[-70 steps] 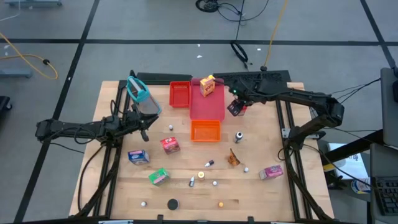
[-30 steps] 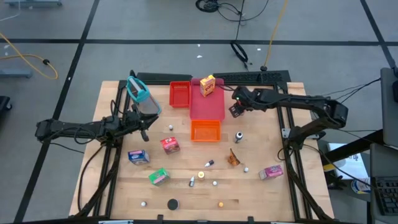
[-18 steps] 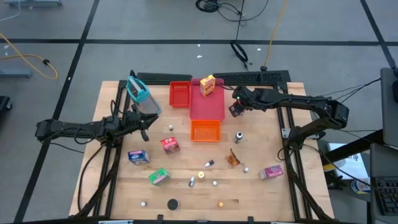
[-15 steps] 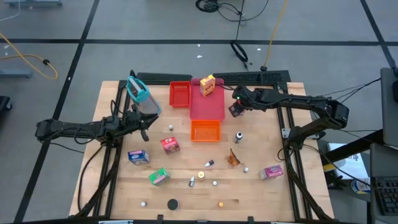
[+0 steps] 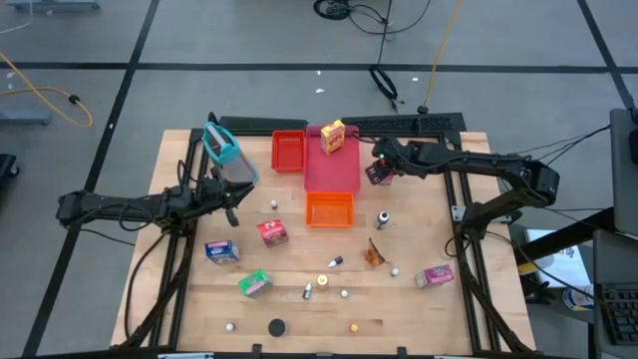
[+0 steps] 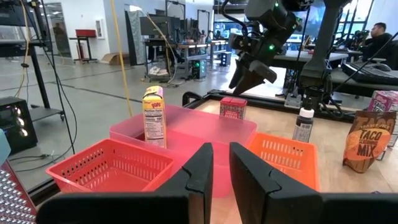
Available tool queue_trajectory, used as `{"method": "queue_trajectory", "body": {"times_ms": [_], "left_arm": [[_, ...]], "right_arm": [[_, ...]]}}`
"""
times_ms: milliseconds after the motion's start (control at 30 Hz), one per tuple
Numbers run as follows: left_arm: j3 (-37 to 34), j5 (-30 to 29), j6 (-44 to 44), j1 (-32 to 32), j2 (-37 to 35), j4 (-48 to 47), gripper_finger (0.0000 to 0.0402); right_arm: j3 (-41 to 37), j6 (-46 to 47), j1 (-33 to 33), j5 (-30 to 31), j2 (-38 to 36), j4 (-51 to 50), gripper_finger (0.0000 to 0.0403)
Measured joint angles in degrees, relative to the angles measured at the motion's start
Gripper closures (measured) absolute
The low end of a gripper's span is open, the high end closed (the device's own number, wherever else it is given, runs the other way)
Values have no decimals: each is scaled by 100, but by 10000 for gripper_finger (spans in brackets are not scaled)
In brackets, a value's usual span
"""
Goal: Pick & Place Kitchen Items
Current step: Put the red spice can into the orange bin
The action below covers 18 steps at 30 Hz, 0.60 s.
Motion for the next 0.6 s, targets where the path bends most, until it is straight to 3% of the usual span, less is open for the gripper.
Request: {"method": "queue_trajectory", "body": {"times_ms": [400, 600], "left_arm": [[0, 0, 2, 0, 2, -2, 350], [0, 0, 2, 2, 0, -11, 350]], "right_arm": [[-2, 616, 59, 22, 2, -128, 120], [-114, 701, 219, 432, 2, -49, 98]]}}
